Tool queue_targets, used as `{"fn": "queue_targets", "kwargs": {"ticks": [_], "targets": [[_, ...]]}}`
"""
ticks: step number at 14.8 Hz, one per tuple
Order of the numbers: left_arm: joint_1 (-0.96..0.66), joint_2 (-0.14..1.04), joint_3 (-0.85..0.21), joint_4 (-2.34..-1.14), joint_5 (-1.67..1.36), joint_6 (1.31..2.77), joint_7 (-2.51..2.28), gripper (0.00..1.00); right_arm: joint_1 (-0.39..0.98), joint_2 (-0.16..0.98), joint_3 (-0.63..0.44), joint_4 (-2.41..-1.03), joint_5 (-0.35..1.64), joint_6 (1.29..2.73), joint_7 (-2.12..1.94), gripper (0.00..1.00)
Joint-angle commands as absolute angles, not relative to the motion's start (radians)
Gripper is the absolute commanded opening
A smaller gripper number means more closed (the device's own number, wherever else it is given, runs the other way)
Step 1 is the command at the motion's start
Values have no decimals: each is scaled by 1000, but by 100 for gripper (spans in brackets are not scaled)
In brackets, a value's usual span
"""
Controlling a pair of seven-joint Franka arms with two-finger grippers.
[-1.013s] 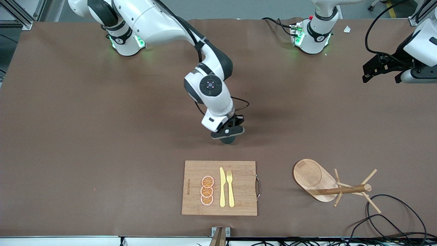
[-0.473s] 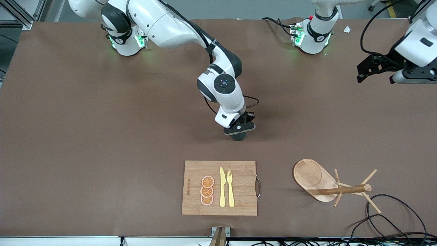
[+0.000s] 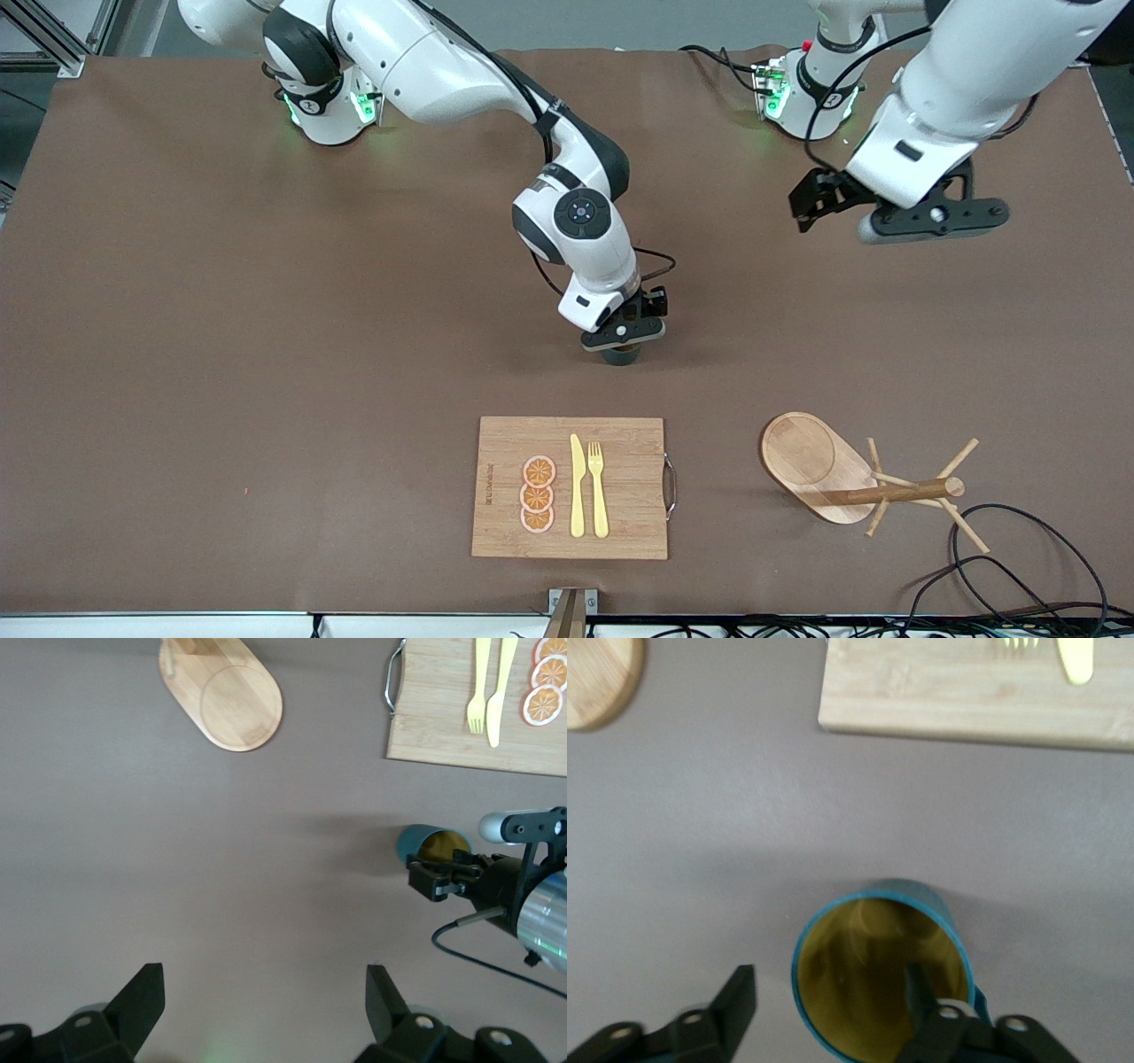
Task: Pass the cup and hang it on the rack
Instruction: 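Carry the mug to mid-table with the right gripper and release it, then grasp the mug handle with the left gripper while the right gripper withdraws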
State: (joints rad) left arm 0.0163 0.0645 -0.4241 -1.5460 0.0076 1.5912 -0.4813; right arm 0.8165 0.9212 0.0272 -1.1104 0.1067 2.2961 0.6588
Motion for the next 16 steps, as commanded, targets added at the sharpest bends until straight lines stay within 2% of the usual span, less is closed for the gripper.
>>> {"fn": "queue_targets", "kwargs": {"ticks": [1,6,10,13,16], "targets": [[25,104,-431,-1497,23,1614,-509,100,786,870,17,-1117,121,2279,670,100],[-49,159,-434,-1494,48,1649,-672,100,620,740,-61,-1126,107,2111,615,100],[-129,225,-433,-1483,54,1725,-811,100,407,678,-71,-1138,109,1924,353,100],[-210,291,-433,-1473,139,1808,-972,100,279,602,-71,-1222,107,1898,313,100],[-313,401,-431,-1398,248,1832,-1179,100,186,510,-74,-1340,91,1898,211,100]]}}
